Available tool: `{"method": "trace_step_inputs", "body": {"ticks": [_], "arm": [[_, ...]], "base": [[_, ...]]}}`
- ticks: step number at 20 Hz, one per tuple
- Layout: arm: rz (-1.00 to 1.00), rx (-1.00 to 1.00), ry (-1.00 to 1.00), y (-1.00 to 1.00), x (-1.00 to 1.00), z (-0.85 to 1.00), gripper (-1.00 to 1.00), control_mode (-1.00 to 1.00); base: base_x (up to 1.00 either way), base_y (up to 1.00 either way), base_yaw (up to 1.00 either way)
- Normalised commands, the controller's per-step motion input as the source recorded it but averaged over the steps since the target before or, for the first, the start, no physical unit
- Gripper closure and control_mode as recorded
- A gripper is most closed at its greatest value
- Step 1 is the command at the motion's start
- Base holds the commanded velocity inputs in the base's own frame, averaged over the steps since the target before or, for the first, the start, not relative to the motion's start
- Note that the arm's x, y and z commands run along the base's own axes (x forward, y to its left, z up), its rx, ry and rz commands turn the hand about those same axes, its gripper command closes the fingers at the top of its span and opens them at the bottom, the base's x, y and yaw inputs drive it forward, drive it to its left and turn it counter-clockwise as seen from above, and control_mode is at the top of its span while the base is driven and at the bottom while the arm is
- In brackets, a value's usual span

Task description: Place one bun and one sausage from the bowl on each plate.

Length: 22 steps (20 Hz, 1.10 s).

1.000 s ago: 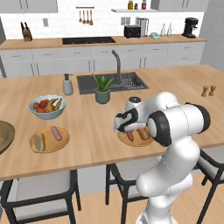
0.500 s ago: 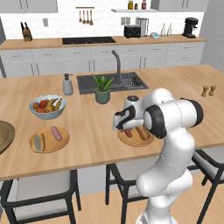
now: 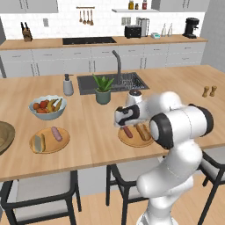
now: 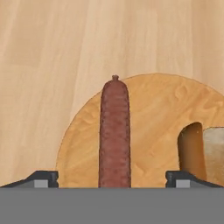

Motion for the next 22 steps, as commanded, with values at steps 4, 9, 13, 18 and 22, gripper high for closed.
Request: {"method": "trace_step_inputs", "body": {"ticks": [4, 9, 13, 18, 22], "arm": [[0.00, 0.00, -0.02, 0.01, -0.85, 0.87, -1.00, -1.00], [0.00, 0.00, -0.10, 0.00, -1.00, 0.67, -1.00, -1.00], [0.00, 0.00, -0.08, -0.04, -0.98, 0.86, -1.00, -1.00], [0.00, 0.00, -0.05, -0.29, -0.87, 0.98, -1.00, -1.00], [0.00, 0.00, -0.05, -0.11, -0.94, 0.78, -1.00, -1.00]], "base": [[0.00, 0.00, 0.00], [0.00, 0.00, 0.00], [0.00, 0.00, 0.00], [0.00, 0.00, 0.00], [0.00, 0.00, 0.00]]}}
